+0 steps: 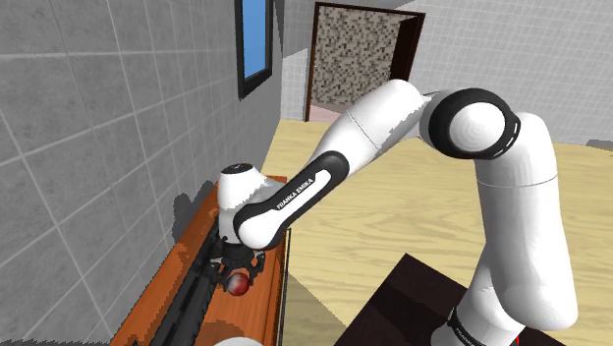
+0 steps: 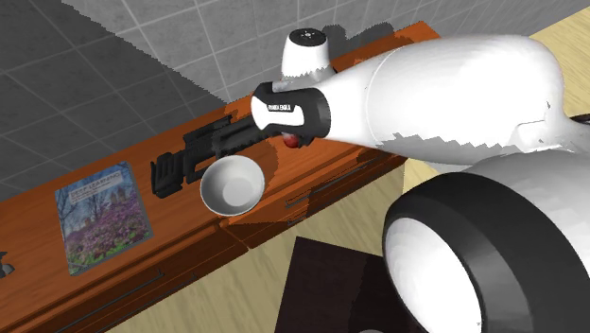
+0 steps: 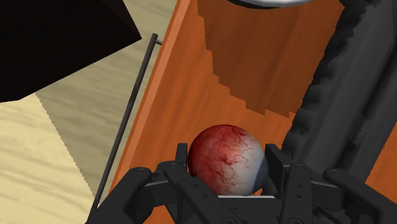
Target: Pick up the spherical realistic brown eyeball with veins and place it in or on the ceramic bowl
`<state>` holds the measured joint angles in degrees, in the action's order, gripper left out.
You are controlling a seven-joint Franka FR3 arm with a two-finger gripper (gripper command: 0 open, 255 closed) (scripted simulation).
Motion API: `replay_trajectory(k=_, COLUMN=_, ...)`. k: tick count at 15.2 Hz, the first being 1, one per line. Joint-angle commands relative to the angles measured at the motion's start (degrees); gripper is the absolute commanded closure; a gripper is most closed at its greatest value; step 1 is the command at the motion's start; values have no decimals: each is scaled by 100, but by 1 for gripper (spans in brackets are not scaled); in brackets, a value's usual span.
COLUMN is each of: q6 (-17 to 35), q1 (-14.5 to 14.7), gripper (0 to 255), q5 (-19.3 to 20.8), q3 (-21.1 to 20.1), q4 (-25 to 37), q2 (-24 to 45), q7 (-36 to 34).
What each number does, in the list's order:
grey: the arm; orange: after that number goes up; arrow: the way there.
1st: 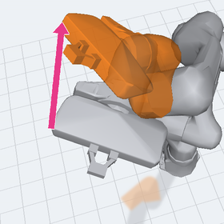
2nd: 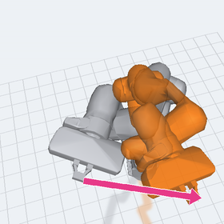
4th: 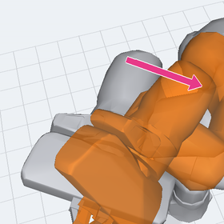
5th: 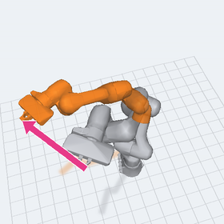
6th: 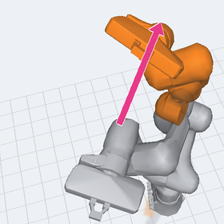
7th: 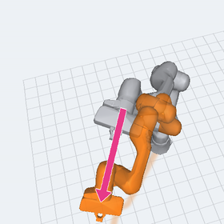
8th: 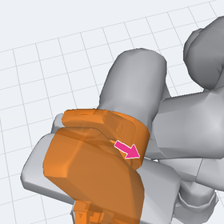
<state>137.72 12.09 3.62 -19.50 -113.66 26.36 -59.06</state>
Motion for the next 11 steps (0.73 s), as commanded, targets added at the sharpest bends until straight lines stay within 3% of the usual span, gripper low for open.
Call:
replay_trajectory(k=1, q6=-126, q1=-35, gripper=255, q5=-45, q3=-27, q4=11, q2=-116, q7=32)
replay_trajectory(k=11, q6=-743, q1=-128, gripper=255, q5=-240, q3=-139, q4=139, q2=-625, q7=109)
